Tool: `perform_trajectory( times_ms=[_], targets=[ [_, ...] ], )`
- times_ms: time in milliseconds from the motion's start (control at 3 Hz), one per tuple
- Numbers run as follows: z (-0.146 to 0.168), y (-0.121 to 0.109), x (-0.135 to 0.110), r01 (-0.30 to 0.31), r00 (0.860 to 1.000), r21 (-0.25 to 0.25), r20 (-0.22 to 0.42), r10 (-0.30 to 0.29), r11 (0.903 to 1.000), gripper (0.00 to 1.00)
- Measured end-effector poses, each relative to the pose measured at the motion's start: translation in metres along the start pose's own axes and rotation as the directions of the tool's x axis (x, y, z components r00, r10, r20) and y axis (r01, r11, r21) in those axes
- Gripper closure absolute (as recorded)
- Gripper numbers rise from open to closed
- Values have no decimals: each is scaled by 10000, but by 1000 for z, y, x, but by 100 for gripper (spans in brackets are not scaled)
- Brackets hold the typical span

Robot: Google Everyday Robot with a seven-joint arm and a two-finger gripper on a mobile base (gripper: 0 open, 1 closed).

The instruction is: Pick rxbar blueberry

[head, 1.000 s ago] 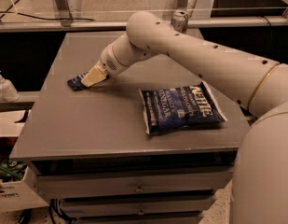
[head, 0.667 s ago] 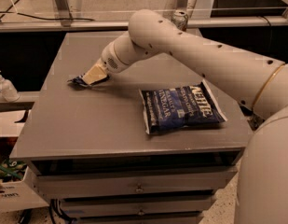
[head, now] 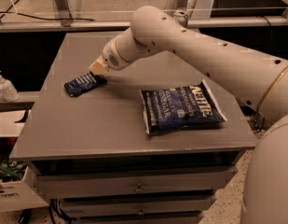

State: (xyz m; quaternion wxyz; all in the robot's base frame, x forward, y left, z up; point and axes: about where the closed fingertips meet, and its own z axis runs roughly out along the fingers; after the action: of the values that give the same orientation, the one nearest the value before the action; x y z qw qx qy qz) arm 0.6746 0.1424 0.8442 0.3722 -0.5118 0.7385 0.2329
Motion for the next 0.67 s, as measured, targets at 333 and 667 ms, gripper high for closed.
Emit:
perform_trajectory(
  times_ms=[333, 667],
  targets=[
    [-4, -1, -3, 31, 10000, 53, 44, -31, 10000, 100],
    [-14, -6, -13, 105, 9997, 216, 213, -109, 9997, 100]
  ],
)
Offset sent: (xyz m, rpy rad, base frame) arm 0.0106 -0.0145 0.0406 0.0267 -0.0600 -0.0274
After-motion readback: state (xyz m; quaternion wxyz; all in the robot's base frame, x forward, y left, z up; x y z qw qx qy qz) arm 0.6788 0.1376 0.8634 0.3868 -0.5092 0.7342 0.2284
